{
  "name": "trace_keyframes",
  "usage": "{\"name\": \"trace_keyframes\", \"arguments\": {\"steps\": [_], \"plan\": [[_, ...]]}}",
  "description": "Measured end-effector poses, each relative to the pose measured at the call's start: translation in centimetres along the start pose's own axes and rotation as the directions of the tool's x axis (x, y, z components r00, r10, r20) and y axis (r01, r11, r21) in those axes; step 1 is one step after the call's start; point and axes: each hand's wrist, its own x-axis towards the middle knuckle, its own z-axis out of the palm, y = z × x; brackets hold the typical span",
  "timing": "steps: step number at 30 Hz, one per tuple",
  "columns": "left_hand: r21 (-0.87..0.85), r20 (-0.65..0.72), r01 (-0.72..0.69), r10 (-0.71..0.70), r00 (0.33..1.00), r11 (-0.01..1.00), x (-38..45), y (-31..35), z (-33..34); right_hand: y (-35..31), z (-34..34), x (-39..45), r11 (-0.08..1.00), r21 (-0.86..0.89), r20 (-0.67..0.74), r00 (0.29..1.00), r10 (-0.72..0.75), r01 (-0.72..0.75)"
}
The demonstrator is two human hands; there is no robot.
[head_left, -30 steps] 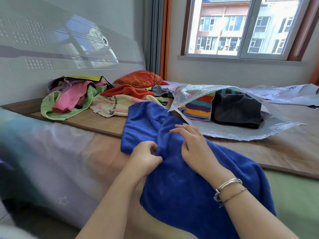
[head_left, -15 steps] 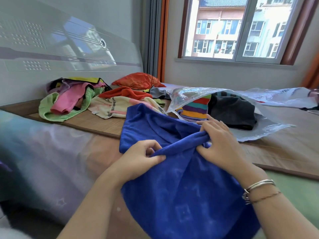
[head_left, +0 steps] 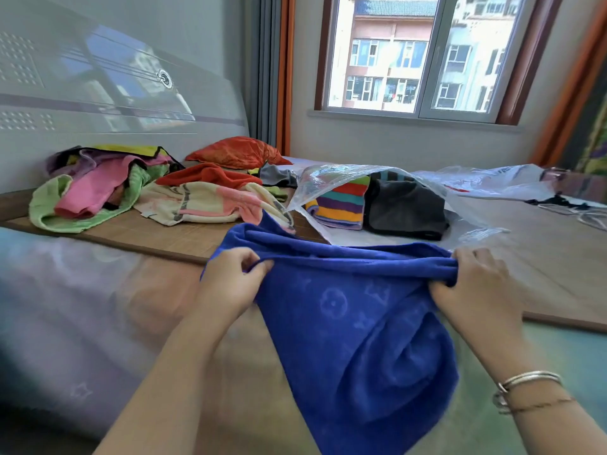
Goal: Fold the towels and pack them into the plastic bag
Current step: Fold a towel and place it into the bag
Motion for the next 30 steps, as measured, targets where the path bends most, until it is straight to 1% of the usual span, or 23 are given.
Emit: {"name": "trace_keyframes", "arguments": {"steps": [1, 2, 4, 6, 8, 10, 11, 12, 14, 16, 17, 20, 22, 23, 26, 28, 30], "plan": [[-0.062, -0.077, -0.008, 0.003, 0.997, 0.998, 0.4, 0.2, 0.3, -0.2, 0.4, -0.1, 0.999, 0.016, 0.024, 0.999, -0.03, 0.03], [-0.133, -0.117, -0.013, -0.002, 0.993, 0.991, 0.7, 0.3, 0.6, -0.6, 0.7, -0.1, 0.995, 0.065, 0.051, 0.996, -0.08, 0.076], [-0.223, -0.134, -0.006, -0.024, 0.991, 0.975, 1.1, 0.7, 1.2, -2.0, 1.0, 0.1, 0.96, 0.211, 0.046, 0.979, -0.2, 0.187], [-0.304, -0.114, 0.03, -0.067, 0.991, 0.952, 1.4, 0.7, 1.6, -3.9, 1.3, 0.5, 0.917, 0.307, 0.004, 0.963, -0.269, 0.255], [-0.389, -0.049, 0.107, -0.137, 0.989, 0.915, 1.7, 0.6, 1.7, -5.9, 1.8, 1.1, 0.891, 0.388, 0.031, 0.963, -0.269, 0.237], [-0.406, 0.047, 0.219, -0.219, 0.975, 0.887, 2.2, 0.2, 1.6, -7.8, 2.2, 1.9, 0.845, 0.518, 0.095, 0.972, -0.214, 0.136], [-0.406, 0.107, 0.279, -0.257, 0.96, 0.87, 2.5, -0.1, 1.5, -8.5, 2.5, 2.3, 0.822, 0.562, 0.11, 0.978, -0.179, 0.087], [-0.419, 0.169, 0.331, -0.286, 0.943, 0.845, 2.7, -0.3, 1.4, -9.0, 3.0, 2.7, 0.821, 0.568, 0.12, 0.981, -0.151, 0.057], [-0.454, 0.257, 0.386, -0.297, 0.92, 0.803, 2.7, -0.6, 1.2, -9.3, 4.4, 3.6, 0.877, 0.479, 0.171, 0.976, -0.134, 0.037], [-0.438, 0.248, 0.37, -0.286, 0.926, 0.819, 2.8, -1.0, 1.1, -8.9, 6.1, 4.3, 0.931, 0.365, 0.26, 0.958, -0.12, 0.017], [-0.413, 0.208, 0.341, -0.277, 0.938, 0.844, 2.8, -1.1, 1.1, -8.7, 6.9, 4.7, 0.945, 0.326, 0.303, 0.947, -0.107, 0.003], [-0.313, 0.005, 0.211, -0.22, 0.975, 0.926, 2.7, -1.2, 1.2, -8.5, 8.5, 5.5, 0.968, 0.248, 0.386, 0.92, -0.074, -0.026], [-0.239, -0.106, 0.16, -0.189, 0.976, 0.958, 2.5, -1.0, 1.2, -8.6, 9.1, 5.7, 0.983, 0.184, 0.416, 0.908, -0.057, -0.023], [-0.218, -0.136, 0.142, -0.174, 0.975, 0.966, 2.4, -0.9, 1.3, -8.6, 9.3, 5.7, 0.99, 0.142, 0.41, 0.91, -0.052, -0.008], [-0.205, -0.175, 0.109, -0.146, 0.974, 0.973, 2.5, -0.3, 1.6, -8.8, 9.0, 5.4, 0.997, 0.043, 0.38, 0.921, -0.082, 0.07], [-0.207, -0.174, 0.091, -0.128, 0.976, 0.974, 2.5, 0.2, 1.9, -9.0, 8.1, 5.1, 0.989, 0.017, 0.426, 0.894, -0.141, 0.148], [-0.234, -0.139, 0.071, -0.106, 0.985, 0.97, 2.4, 0.8, 2.2, -9.0, 6.9, 4.8, 0.981, 0.049, 0.491, 0.851, -0.186, 0.186]]}}
